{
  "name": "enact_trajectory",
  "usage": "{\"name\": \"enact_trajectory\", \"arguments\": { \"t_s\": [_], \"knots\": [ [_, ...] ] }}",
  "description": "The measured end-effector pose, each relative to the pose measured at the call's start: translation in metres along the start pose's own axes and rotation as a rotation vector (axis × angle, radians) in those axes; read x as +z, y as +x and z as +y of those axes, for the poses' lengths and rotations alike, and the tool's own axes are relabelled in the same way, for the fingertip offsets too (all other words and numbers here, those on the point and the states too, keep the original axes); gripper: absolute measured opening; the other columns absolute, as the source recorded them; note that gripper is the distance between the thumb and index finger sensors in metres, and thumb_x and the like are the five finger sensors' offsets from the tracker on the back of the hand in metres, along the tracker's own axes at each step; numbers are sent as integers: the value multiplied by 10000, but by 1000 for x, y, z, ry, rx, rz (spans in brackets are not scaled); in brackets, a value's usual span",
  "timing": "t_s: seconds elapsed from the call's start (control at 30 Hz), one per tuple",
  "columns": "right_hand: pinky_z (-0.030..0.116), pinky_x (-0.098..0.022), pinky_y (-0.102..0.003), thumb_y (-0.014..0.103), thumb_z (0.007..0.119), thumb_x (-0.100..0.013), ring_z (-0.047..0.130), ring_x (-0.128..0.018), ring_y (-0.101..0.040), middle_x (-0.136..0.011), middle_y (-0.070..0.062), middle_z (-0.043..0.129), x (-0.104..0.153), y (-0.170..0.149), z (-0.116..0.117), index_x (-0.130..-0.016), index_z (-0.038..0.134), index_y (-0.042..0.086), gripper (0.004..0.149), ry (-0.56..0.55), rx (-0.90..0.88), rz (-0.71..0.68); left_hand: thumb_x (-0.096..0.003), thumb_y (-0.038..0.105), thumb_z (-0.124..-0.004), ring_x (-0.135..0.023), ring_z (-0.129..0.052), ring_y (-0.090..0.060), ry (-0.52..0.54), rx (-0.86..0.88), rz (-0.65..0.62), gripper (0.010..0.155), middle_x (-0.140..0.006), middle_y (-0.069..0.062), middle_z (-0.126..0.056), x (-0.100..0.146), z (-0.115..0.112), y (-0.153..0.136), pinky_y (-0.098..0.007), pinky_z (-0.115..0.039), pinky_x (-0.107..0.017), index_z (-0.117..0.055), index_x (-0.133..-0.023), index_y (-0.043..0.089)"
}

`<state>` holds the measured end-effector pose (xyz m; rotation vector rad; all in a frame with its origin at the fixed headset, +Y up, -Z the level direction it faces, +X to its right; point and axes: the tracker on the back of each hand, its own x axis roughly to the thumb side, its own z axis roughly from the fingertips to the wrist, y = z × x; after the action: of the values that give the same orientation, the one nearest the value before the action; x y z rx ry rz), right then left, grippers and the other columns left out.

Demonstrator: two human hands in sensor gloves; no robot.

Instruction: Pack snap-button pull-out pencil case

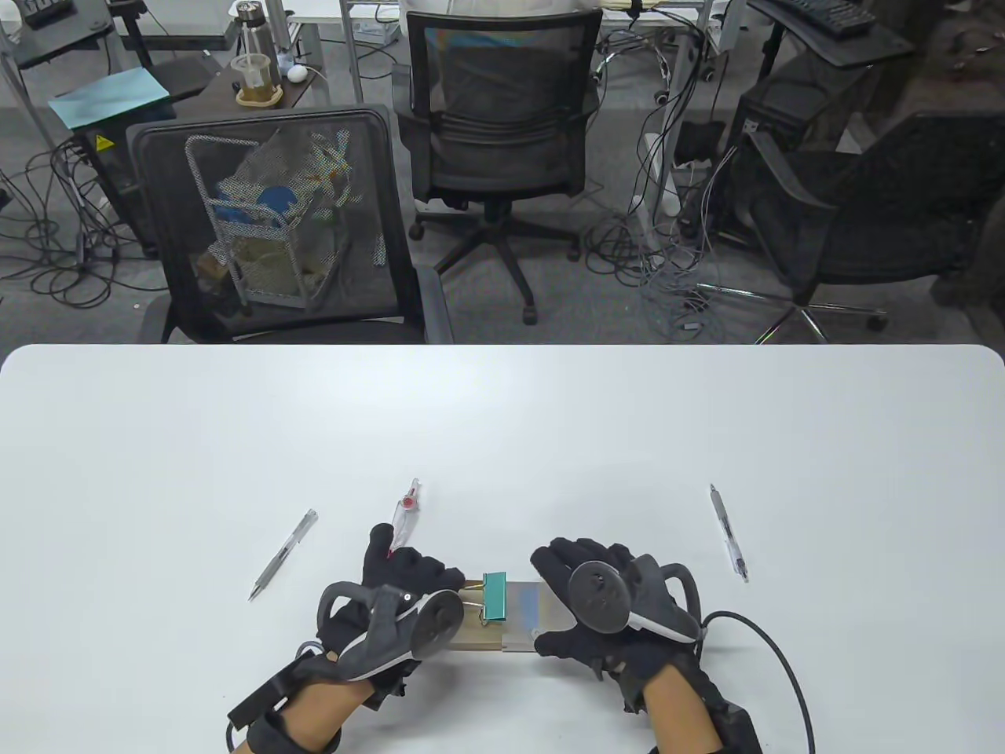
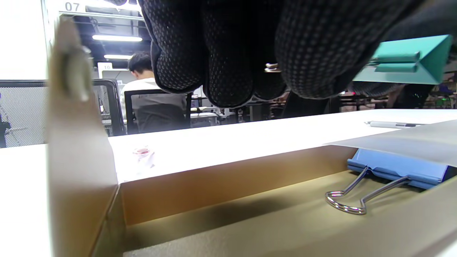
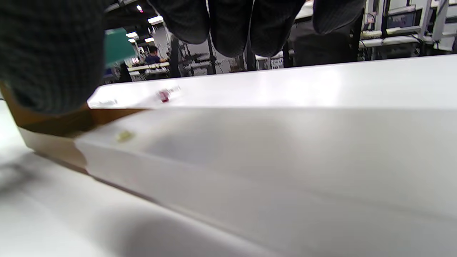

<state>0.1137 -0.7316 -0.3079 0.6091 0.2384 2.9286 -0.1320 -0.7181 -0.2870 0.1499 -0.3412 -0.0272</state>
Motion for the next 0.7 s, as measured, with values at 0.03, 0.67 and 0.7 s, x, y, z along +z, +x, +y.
{"name": "enact_trajectory", "arguments": {
  "t_s": [0.03,0.67,0.7],
  "knots": [
    [455,-767,-632,670,883,-272,568,-1076,-327,-1189,7,529,-2,-3,4,-1080,497,332,957,26,19,16,-319,484,-923,-821,-964,-194,1,0,2,525,-814,109,-988,0,0,0,-629,-451,-838,-923,-827,351],
    [585,-738,-608,609,916,-269,700,-1015,-303,-1138,28,636,-10,-11,23,-1056,545,341,910,125,58,71,-320,477,-932,-835,-961,-190,-133,-130,34,519,-825,115,-986,-7,-10,0,-627,-448,-841,-924,-827,364],
    [581,-738,-609,609,915,-271,697,-1017,-301,-1140,28,633,-10,-12,23,-1057,542,342,910,123,55,71,-319,476,-933,-835,-962,-188,-150,-140,33,519,-824,118,-986,-8,-12,2,-626,-447,-842,-925,-826,366]
  ]
}}
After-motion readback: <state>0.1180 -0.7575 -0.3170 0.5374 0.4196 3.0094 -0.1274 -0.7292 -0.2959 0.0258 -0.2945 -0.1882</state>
